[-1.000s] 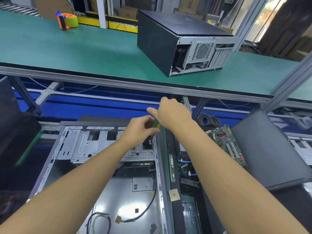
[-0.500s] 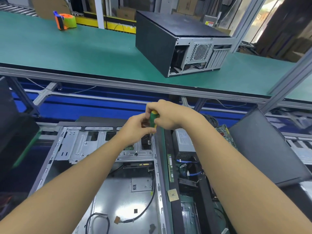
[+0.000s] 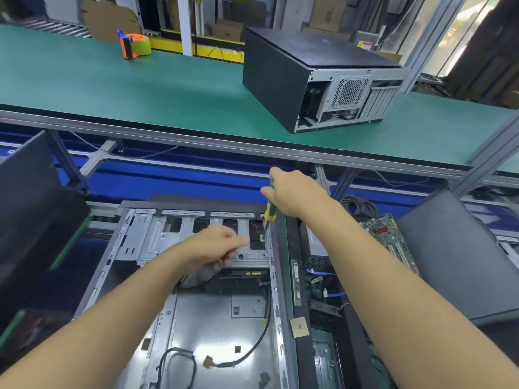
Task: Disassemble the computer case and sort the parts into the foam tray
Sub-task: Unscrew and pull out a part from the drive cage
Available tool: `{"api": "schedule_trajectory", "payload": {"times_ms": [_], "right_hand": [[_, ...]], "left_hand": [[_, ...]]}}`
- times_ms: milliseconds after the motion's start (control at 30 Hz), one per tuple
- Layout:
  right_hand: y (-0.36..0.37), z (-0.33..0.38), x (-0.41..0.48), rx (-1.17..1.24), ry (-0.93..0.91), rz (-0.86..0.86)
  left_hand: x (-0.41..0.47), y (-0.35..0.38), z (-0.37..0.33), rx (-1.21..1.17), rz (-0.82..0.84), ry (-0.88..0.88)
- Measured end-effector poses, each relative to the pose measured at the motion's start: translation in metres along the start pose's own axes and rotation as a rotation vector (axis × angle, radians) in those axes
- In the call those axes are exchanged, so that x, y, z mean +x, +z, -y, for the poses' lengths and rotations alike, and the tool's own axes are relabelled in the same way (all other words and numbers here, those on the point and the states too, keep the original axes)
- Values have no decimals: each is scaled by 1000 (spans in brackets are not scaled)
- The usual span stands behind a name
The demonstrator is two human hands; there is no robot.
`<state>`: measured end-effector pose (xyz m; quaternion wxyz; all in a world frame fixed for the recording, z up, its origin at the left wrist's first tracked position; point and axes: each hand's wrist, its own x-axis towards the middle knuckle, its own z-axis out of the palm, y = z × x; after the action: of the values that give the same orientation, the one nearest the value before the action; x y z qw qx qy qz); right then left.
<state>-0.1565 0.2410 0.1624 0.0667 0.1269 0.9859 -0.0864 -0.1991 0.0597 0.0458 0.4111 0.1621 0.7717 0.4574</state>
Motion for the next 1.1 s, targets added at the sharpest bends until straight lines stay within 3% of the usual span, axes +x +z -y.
{"api": "schedule_trajectory", "payload": {"times_ms": [100, 167, 200, 300, 400, 600, 833, 1100], "right_hand": [[1, 2, -1, 20, -10, 1], [-1, 4, -2, 34, -23, 13], [-2, 4, -2, 34, -31, 22], [-5, 4, -5, 0, -34, 42], [-5, 5, -9, 6, -9, 47], [8, 12, -11, 87, -36, 21], [16, 14, -7, 46, 4, -158], [1, 14, -8, 210, -10, 27]], "left_hand": [[-23, -10, 33, 38, 326, -372], [-26, -5, 61, -132, 394, -491], [-24, 0, 73, -294, 345, -501], [-13, 19, 94, -832, 57, -345], [4, 39, 92, -1173, -33, -117], [24, 65, 82, -1322, -256, -76], [27, 66, 72, -1434, -182, -80], [35, 71, 73, -1504, -96, -46]]}}
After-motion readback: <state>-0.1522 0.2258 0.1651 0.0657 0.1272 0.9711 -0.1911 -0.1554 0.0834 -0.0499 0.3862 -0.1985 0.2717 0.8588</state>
